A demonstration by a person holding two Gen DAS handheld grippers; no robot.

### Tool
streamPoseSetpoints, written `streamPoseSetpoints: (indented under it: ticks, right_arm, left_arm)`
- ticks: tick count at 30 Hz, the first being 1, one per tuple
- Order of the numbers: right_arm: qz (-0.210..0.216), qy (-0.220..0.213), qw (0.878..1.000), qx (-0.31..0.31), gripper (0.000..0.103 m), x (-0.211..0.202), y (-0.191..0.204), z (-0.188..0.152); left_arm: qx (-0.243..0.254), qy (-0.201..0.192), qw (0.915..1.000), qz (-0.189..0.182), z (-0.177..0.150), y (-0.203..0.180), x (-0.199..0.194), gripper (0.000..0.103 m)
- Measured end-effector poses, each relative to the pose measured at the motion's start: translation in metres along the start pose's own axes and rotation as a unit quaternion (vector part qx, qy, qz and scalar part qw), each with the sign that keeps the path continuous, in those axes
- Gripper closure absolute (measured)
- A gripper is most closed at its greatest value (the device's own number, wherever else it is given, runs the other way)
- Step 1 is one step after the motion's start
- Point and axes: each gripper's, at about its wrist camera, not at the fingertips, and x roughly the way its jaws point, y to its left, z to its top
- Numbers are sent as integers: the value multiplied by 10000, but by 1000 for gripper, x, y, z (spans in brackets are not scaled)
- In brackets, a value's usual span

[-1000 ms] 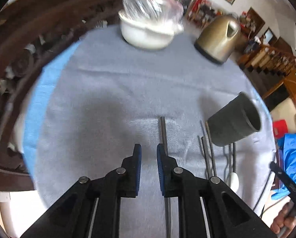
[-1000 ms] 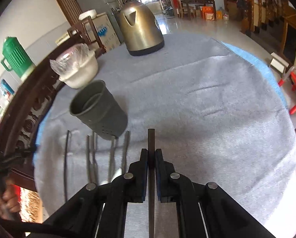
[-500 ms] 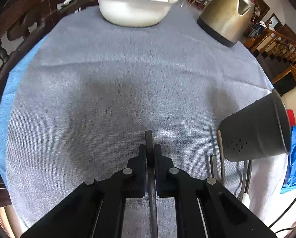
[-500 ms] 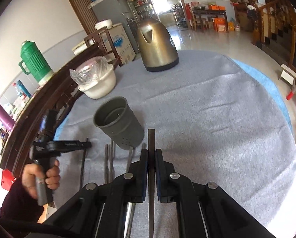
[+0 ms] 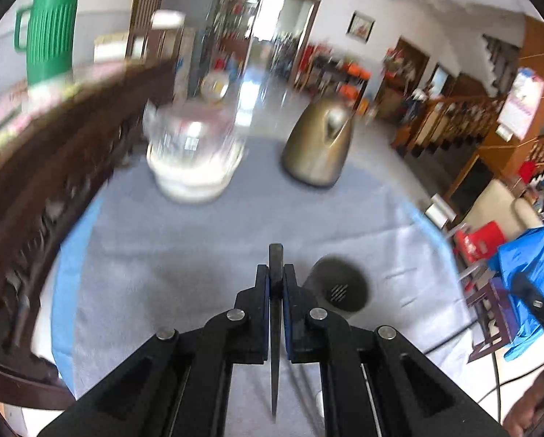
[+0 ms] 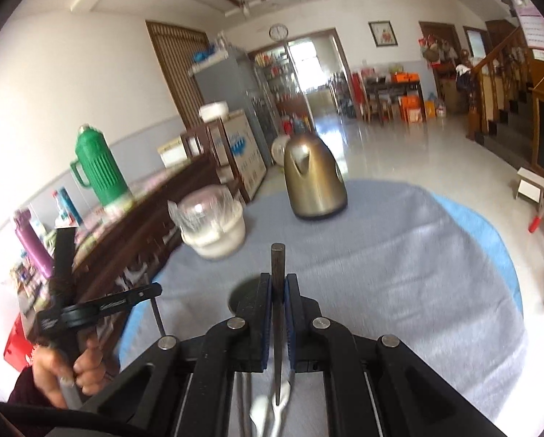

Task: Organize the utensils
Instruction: 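Lift the chopsticks with both tools and carry them above the grey holder, then open both tools to drop the chopsticks into the grey holder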

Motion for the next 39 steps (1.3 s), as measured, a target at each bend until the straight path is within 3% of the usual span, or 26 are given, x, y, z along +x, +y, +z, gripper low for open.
streamPoseSetpoints:
  ticks: [7, 11, 14, 18, 23, 25, 26, 27, 29, 33, 39]
  right_arm:
    - [85, -639, 9979, 16, 96, -5, 25, 60]
    - [12, -947, 9955, -35, 96, 4, 39, 88]
    - [-141, -992, 9949, -74, 96, 24, 46, 95]
    - [-233, -656, 9976, -23, 96, 55, 39, 84]
    - [-175, 98, 9998, 84, 94, 88, 21, 59]
    - [-30, 356, 9990, 265, 93, 92, 15, 51]
    - [54, 448, 9984, 336, 90, 91, 12, 48]
    - [137, 508, 9977, 430, 88, 87, 6, 44]
    - [236, 464, 9966, 635, 79, 71, -8, 35]
    - [420, 382, 9944, 888, 75, 39, -28, 5]
    - [495, 702, 9909, 1036, 74, 20, -48, -58]
  left_arm:
    - [58, -965, 9952, -135, 60, -27, -45, 96]
    - [6, -1176, 9929, -177, 80, -37, -33, 96]
    - [-160, -1102, 9934, -291, 79, -37, -19, 96]
    - [-252, -677, 9972, -185, 64, -34, 16, 96]
    - [-240, 31, 9997, -96, 40, -24, 50, 94]
    - [-223, 96, 9996, -157, 30, -21, 44, 76]
    - [-200, 18, 9997, -162, 24, -19, 35, 55]
    - [-165, -104, 9997, -116, 19, -17, 27, 43]
    - [33, -342, 9994, 8, 5, -17, 10, 42]
    - [250, -375, 9989, 136, -32, -12, -9, 41]
    - [29, 191, 9996, 224, -104, 5, -1, 41]
